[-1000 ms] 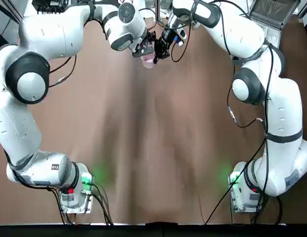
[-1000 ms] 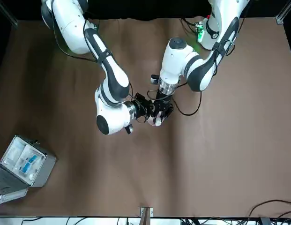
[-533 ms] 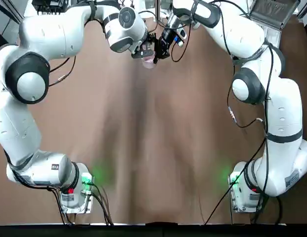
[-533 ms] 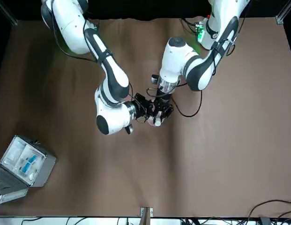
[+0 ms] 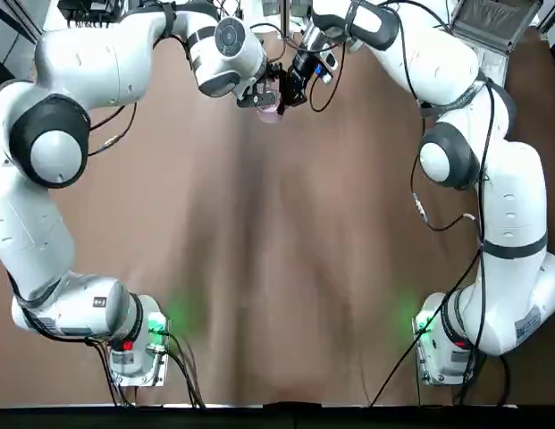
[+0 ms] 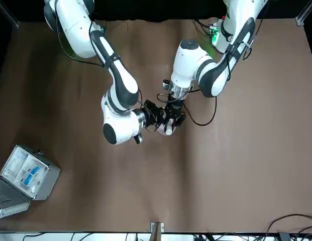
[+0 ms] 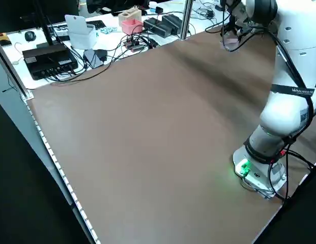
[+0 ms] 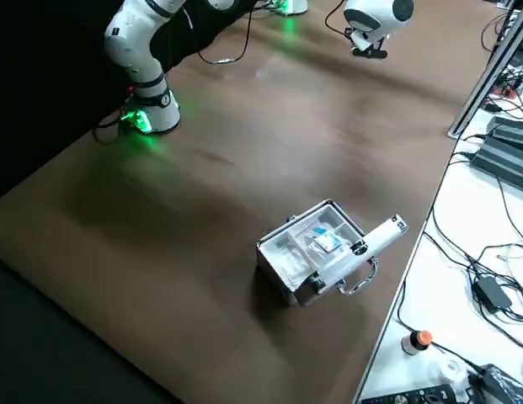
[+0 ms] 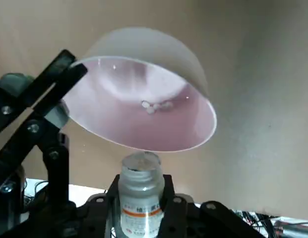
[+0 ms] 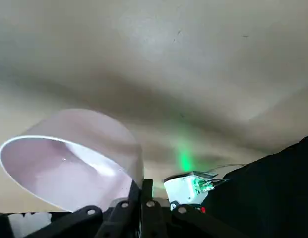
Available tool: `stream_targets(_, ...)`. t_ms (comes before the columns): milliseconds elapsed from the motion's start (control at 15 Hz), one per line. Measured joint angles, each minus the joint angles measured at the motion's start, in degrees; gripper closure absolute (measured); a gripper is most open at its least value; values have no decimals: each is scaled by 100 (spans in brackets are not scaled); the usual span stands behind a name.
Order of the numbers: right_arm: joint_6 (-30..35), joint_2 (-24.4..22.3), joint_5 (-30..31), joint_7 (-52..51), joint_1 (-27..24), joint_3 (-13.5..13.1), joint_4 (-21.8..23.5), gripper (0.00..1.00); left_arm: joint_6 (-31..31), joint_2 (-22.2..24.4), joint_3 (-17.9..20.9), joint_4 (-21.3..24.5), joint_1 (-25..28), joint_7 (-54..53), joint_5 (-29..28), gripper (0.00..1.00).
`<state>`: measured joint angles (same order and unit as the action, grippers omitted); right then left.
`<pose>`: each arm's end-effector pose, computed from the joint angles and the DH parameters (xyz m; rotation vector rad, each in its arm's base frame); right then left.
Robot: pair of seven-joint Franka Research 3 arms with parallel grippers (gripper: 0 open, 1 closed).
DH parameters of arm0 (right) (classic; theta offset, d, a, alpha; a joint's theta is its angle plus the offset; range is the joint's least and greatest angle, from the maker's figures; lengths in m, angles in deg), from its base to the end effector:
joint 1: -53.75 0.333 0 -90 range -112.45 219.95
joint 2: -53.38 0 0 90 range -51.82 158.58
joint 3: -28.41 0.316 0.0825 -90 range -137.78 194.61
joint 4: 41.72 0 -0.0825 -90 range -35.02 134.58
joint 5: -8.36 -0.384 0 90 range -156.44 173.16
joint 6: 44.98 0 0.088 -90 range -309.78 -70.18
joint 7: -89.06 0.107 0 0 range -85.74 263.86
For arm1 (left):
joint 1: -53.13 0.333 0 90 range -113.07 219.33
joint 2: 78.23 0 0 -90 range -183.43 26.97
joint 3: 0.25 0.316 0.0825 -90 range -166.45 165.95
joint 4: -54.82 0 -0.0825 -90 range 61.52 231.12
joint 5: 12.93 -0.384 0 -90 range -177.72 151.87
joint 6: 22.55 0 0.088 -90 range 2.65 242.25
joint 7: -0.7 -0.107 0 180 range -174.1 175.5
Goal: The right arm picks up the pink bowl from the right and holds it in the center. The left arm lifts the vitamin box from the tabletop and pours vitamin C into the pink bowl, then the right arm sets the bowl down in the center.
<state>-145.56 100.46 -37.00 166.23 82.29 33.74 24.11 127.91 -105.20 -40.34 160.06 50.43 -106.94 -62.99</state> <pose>0.5979 0.4521 0.3213 -2.2844 1.2800 1.1085 0.5100 -0.4315 0.3703 0.0405 2.6152 -0.3016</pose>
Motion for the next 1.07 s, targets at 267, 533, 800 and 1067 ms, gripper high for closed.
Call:
stream_targets(267, 0, 0, 0, -1, -9, -1, -1, 98, 173, 1, 1, 49, 43, 0, -292, 65)
stream_targets(533, 0, 0, 0, -2, -9, -1, -1, 98, 276, 1, 2, 91, 61, 0, -366, 65)
stream_targets(800, 0, 0, 0, -5, -9, -1, -1, 98, 432, 1, 6, 152, 61, 0, -369, 65)
stream_targets(1067, 0, 0, 0, -6, -6, -1, -1, 98, 532, 2, 11, 218, 68, 0, -480, 65)
